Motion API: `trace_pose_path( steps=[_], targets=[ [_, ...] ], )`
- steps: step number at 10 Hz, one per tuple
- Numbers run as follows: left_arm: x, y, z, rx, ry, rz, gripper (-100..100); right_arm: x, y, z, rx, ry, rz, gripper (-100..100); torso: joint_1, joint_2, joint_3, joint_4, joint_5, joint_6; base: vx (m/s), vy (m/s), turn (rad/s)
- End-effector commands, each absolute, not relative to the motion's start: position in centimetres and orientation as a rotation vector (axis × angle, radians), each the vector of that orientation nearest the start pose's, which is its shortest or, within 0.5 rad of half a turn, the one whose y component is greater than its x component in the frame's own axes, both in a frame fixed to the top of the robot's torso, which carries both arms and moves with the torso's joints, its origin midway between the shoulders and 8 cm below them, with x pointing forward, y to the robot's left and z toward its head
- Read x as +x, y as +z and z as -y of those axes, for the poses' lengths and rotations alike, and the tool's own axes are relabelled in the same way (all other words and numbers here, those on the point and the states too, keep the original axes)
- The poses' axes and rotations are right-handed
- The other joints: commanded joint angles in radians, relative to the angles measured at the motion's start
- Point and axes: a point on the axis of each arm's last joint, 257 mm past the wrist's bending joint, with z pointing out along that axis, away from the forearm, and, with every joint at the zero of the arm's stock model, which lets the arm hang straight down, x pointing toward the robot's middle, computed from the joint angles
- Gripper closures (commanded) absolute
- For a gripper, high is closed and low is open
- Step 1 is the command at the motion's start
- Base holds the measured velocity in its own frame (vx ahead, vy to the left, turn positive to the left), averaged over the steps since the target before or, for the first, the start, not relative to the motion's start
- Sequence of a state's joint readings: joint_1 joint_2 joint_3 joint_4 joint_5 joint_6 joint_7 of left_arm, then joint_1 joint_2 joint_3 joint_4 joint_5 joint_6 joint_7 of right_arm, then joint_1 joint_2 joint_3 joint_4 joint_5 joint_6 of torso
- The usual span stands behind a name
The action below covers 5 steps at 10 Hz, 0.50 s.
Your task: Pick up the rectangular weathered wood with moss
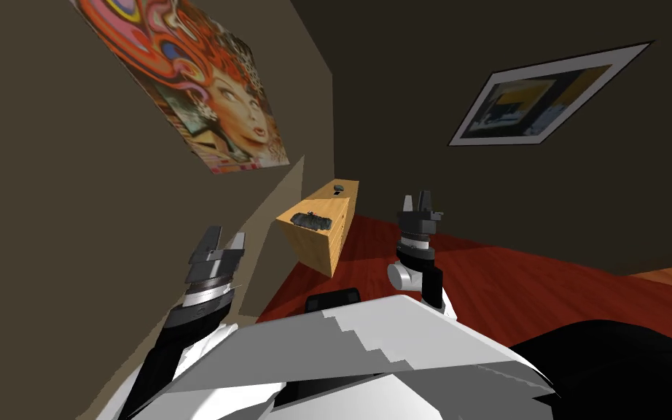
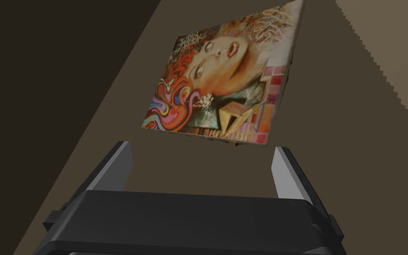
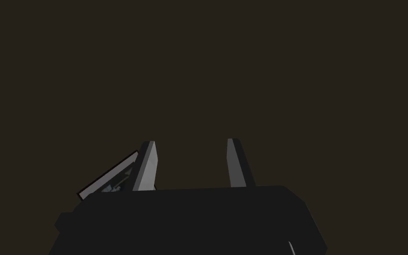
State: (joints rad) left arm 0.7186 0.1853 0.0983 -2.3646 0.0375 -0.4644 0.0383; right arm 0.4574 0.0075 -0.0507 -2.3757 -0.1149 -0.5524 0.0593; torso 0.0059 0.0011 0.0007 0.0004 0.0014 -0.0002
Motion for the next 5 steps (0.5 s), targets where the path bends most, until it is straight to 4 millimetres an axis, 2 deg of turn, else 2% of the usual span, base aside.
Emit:
trace_pose_path(
  steps=[1,2,5],
  targets=[
    [30.8,-2.5,-31.3,-0.654,-1.122,-0.909,-100,30.8,8.8,29.8,0.554,1.322,-0.418,0,0.0,0.0,0.0,0.0,0.0,0.0,-0.014,0.069,-0.246],
    [30.5,-3.7,-31.5,-0.638,-1.08,-0.963,-100,30.8,8.8,29.8,0.554,1.322,-0.418,0,0.0,0.0,0.0,0.0,0.0,0.001,-0.01,0.107,-0.376],
    [29.4,-6.3,-32.1,-0.652,-1.016,-1.049,-100,30.8,8.8,29.8,0.554,1.322,-0.418,0,0.001,-0.001,-0.001,0.0,0.0,0.001,-0.009,0.075,-0.178]
  ],
)
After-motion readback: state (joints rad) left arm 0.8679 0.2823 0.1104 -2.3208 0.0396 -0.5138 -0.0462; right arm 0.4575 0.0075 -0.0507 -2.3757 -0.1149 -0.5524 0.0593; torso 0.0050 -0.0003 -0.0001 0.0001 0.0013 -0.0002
